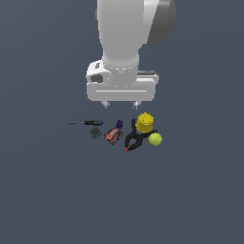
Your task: Pick up a designated object from a clutter of objects.
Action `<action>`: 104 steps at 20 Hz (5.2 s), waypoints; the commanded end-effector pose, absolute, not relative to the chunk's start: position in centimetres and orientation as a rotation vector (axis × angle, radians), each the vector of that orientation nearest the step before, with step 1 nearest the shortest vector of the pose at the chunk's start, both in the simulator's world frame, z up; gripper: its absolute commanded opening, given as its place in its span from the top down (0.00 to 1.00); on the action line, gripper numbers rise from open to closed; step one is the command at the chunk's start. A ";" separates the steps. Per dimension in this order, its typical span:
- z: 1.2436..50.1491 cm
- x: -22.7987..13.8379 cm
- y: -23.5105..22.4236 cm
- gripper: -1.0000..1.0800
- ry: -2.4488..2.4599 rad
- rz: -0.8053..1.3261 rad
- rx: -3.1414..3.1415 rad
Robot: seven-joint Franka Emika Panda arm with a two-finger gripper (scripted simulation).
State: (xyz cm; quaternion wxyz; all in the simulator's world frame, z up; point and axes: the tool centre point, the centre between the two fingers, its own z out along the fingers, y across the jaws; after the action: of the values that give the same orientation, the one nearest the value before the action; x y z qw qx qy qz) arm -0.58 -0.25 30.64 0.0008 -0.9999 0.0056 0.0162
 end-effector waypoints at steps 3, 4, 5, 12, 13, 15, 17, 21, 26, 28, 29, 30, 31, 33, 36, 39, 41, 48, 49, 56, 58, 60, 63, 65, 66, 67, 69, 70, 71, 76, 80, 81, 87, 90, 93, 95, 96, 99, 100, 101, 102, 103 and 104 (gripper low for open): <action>30.5 -0.6 -0.3 0.04 0.016 0.053 -3.142; 30.4 -0.6 -0.3 0.04 0.015 0.056 -3.145; 30.3 -0.6 -0.3 0.04 0.013 0.060 -3.148; 29.7 -0.8 -0.3 0.04 -0.005 0.081 -3.172; 29.7 -0.8 -0.3 0.04 -0.005 0.081 -3.171; 29.6 -0.8 -0.4 0.04 0.000 0.079 -3.169; 29.2 -0.8 -0.6 0.04 0.008 0.079 -3.167; 27.9 -0.7 -1.3 0.04 0.038 0.075 -3.161; 25.1 -0.8 -2.8 0.04 0.104 0.068 -3.147; 23.7 -0.9 -3.6 0.04 0.139 0.063 -3.140; 23.0 -1.0 -4.1 0.04 0.158 0.061 -3.137; 22.2 -1.2 -4.6 0.04 0.180 0.058 -3.133; 21.3 -1.3 -5.1 0.04 0.202 0.056 -3.129; 19.5 -1.7 -6.2 0.04 0.251 0.050 -3.120; 16.8 -2.5 -7.9 0.04 0.327 0.040 -3.108; 14.3 -3.6 -9.6 0.04 0.405 0.031 -3.097; 12.7 -4.4 -10.7 0.04 0.457 0.025 -3.090; 8.6 -7.1 -13.6 0.04 0.598 0.009 -3.074; 8.2 -7.4 -13.9 0.04 0.613 0.007 -3.073; 6.5 -8.8 -15.1 0.04 0.678 0.001 -3.067; 6.4 -9.0 -15.2 0.04 0.683 0.000 -3.066; 6.5 -8.9 -15.2 0.04 0.680 0.002 -3.066; 6.2 -8.9 -15.2 0.04 0.680 0.002 -3.066; 5.8 -9.0 -15.2 0.04 0.681 0.002 -3.066; 5.5 -9.0 -15.2 0.04 0.681 0.002 -3.066; 5.2 -9.0 -15.2 0.04 0.682 0.002 -3.066; 4.4 -9.0 -15.2 0.04 0.683 0.001 -3.066; 3.9 -9.0 -15.2 0.04 0.683 0.001 -3.066; 3.4 -9.0 -15.2 0.04 0.683 0.001 -3.066; 1.8 -9.1 -15.2 0.04 0.684 0.001 -3.066; 1.5 -9.1 -15.2 0.04 0.685 0.000 -3.066; 1.5 -9.1 -15.2 1.00 0.685 0.000 -3.066; 1.5 -9.1 -15.2 1.00 0.685 0.000 -3.066; 1.5 -9.1 -15.2 1.00 0.685 0.000 -3.066; 1.7 -9.1 -15.1 1.00 0.685 -0.002 -3.065; 1.9 -9.1 -14.9 1.00 0.685 -0.002 -3.065; 2.1 -9.1 -14.8 1.00 0.685 -0.002 -3.065; 2.8 -9.2 -14.1 1.00 0.685 -0.002 -3.065; 3.1 -9.2 -13.8 1.00 0.685 -0.002 -3.065; 3.5 -9.3 -13.5 1.00 0.685 -0.002 -3.065; 3.8 -9.3 -13.1 1.00 0.685 -0.002 -3.065; 4.3 -9.4 -12.7 1.00 0.685 -0.002 -3.064; 4.7 -9.4 -12.3 1.00 0.685 -0.002 -3.064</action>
State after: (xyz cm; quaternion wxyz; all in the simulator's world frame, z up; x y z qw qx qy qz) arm -9.38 -12.92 4.05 0.0007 -0.9758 0.2185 0.0000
